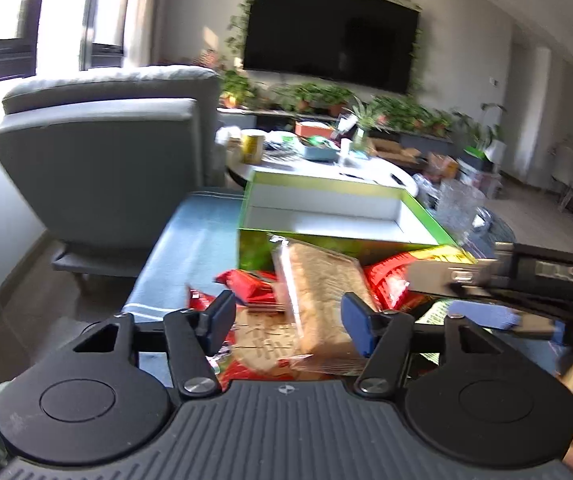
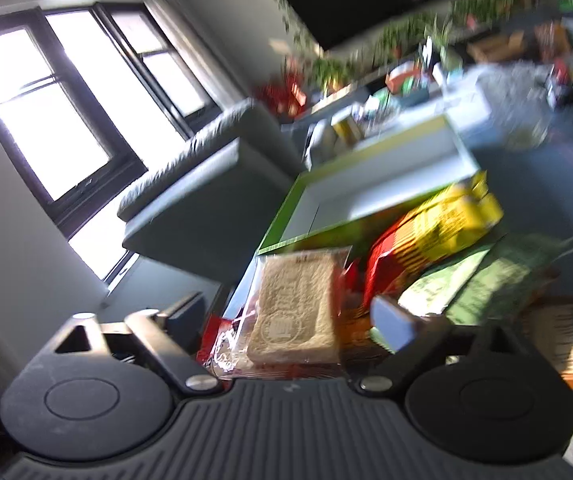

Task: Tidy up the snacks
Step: 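Close the left gripper on the clear biscuit bag while the right gripper grips it too, then carry the biscuit bag into the green box with both grippers and open them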

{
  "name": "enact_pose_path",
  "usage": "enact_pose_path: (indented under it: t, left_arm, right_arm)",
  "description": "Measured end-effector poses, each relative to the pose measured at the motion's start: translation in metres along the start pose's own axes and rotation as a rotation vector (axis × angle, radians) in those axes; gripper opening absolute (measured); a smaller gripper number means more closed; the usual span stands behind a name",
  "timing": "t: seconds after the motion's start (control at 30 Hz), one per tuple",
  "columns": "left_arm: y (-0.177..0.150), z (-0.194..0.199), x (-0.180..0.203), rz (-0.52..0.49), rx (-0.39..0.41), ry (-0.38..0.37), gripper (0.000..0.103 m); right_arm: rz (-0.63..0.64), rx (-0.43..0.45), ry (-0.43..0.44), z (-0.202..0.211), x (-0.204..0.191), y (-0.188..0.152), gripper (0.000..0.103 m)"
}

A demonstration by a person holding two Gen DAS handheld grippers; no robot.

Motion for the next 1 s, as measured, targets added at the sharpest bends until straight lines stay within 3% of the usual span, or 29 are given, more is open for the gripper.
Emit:
enact_pose_path:
  t: [0.2,0.53,0.77,1.0]
  left_arm:
    - [-0.006,-0.032,0.012,-0.097,-0.083,-0.025,0.049]
    - [-0.006,-0.053,0.000,-0.025,-0.149,-0.061,0.036]
    - [-0.005,-0.043,0.005,-0.037,-0.125,-0.078,0.033]
    - [0.042,-0.028,0.030,-0.138,-0.006,-0.133,0.033]
  right_arm:
    - [-0.057,-0.108,-0.002,-0.040,0.011,0.002,0.081]
    - [-0.011,-0.156,0.014,-0.059,0.011,0.008,0.080]
    - [0.010,-0.201,0.031,-0.067,0.004,0.005,0.067]
    - [0.104,-0.069,0.001,-0.038,-0.019,0.045,0.067]
Point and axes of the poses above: each gripper's, at about its wrist camera, not at the fingertips, and z roughly against the way its jaws point, x to its right, y to its top, the point moved 1 cm from there along -z, roughly the way its jaws point, and after that the axes turned 15 degrees about z, right-handed, at the moved point
